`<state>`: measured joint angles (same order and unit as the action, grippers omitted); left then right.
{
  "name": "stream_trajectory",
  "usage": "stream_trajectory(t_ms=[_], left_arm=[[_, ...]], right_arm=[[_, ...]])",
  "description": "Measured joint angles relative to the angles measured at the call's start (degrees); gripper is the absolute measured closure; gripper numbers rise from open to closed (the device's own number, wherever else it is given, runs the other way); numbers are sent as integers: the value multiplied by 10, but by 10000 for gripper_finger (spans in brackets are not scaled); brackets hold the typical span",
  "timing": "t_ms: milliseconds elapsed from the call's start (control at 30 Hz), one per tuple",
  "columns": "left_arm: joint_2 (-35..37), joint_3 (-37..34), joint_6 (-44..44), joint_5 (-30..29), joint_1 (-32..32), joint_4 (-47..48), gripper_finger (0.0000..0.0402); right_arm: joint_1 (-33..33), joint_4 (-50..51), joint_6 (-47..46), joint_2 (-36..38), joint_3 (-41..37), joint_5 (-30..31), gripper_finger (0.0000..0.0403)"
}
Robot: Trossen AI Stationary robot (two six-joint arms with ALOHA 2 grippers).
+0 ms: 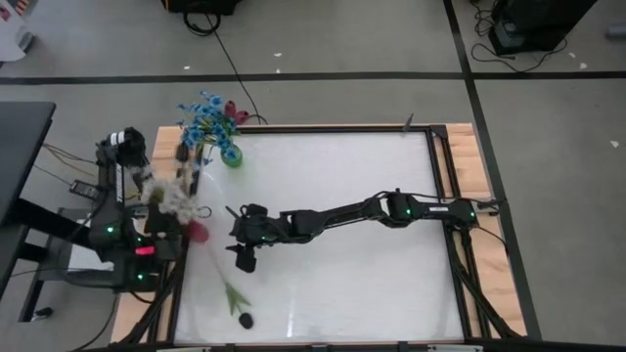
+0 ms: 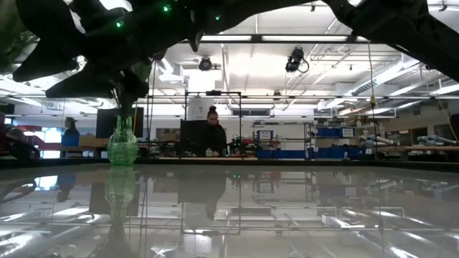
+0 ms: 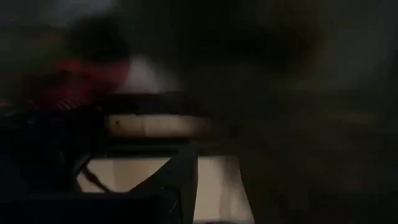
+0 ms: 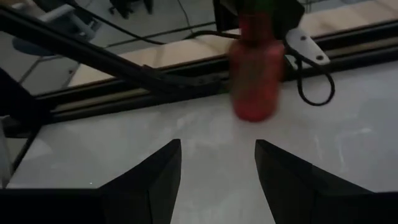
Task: Sort flowers into vase by color
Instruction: Adjust the red vase
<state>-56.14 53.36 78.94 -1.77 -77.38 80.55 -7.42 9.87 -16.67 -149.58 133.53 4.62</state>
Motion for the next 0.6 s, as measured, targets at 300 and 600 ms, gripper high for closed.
stream_trajectory(t_ms=[300,600], left_arm=[[-1,-21,42,-16,0,-39,281],[0,-4,71,-10,-7,-61,281]], right_arm=[[5,-2,22,-1,0,3,190],[30,-146,86,-13,0,27,189]])
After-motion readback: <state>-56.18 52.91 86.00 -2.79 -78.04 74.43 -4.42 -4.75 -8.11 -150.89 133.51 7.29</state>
